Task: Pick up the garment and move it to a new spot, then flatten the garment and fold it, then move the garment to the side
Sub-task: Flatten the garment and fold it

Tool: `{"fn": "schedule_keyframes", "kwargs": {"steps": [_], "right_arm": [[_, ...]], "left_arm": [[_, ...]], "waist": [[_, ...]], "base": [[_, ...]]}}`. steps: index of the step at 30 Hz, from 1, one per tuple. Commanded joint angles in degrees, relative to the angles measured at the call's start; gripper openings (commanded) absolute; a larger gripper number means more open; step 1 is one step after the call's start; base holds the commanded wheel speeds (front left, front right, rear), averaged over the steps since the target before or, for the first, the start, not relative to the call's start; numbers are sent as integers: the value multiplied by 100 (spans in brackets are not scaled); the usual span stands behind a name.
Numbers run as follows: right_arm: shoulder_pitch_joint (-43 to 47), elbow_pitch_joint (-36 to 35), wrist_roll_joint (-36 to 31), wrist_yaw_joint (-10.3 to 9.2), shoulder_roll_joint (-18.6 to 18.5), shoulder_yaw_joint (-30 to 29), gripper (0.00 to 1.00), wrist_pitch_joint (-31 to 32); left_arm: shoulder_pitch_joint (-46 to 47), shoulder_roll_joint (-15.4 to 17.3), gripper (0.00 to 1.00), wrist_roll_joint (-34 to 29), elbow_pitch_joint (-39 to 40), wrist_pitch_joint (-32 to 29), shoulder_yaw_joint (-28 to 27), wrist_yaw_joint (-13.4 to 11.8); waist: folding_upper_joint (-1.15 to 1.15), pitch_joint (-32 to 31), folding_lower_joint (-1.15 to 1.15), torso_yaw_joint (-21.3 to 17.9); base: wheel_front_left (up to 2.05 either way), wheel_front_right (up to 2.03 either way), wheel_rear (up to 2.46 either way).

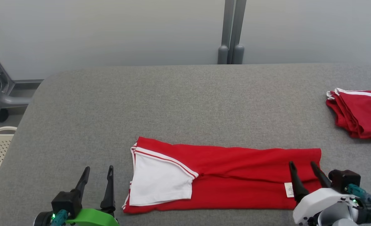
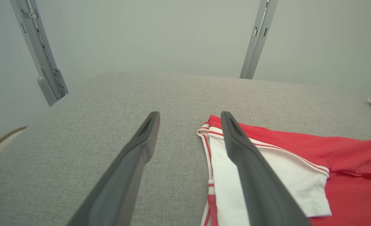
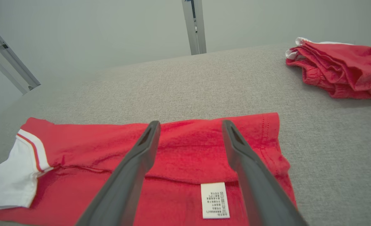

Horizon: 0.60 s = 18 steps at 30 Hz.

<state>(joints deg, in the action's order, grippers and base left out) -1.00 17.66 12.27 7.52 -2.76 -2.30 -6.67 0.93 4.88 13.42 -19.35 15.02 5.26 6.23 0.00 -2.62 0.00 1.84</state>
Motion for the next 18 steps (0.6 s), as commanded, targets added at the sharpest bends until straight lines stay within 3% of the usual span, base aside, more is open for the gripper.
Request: {"fn": "schedule_keyframes", "kwargs": {"steps": [1,10,18], "right_arm": [[-60,-37,-62,-7,-26,-95,100,150],[-72,-699,-399,-6,-25,-644,100,2305],[-258,-1057,-945,-5,-20,-1267,100,3315]], "left_arm": [[80,-4,100,-49,-30,16,5,24],[127,-18,100,-210,42,16,-18,59],[213,-60,100,-272,85,17,-9,76]], "waist": [[0,5,0,-5],[0,122,0,-20],[0,372,0,5]], "base": [[0,0,0],[0,0,0],[0,0,0]]}}
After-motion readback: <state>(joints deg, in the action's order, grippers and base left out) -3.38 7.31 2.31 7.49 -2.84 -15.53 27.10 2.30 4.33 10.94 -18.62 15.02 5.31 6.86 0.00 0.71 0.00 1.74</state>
